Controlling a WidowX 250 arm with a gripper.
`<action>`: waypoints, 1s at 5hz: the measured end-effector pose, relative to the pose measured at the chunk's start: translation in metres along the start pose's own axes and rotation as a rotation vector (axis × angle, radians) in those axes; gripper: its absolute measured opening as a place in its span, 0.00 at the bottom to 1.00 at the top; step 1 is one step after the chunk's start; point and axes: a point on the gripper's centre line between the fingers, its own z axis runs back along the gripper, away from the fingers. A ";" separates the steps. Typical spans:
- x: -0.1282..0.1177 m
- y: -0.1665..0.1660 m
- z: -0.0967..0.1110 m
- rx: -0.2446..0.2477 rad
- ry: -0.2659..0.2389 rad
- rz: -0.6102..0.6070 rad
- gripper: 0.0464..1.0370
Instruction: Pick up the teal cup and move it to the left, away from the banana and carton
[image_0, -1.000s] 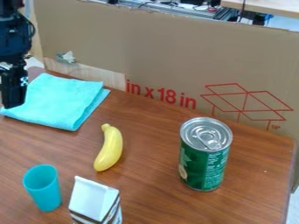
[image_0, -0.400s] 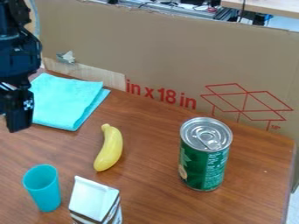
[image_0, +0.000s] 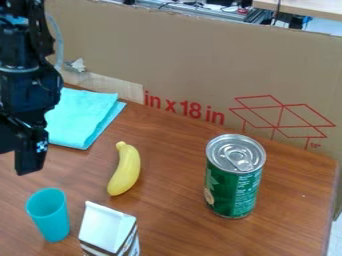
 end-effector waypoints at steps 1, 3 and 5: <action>-0.003 -0.003 -0.009 0.007 0.049 0.001 0.96; -0.008 -0.013 -0.024 -0.002 0.078 -0.015 0.96; 0.002 -0.023 -0.039 -0.002 0.042 -0.037 0.96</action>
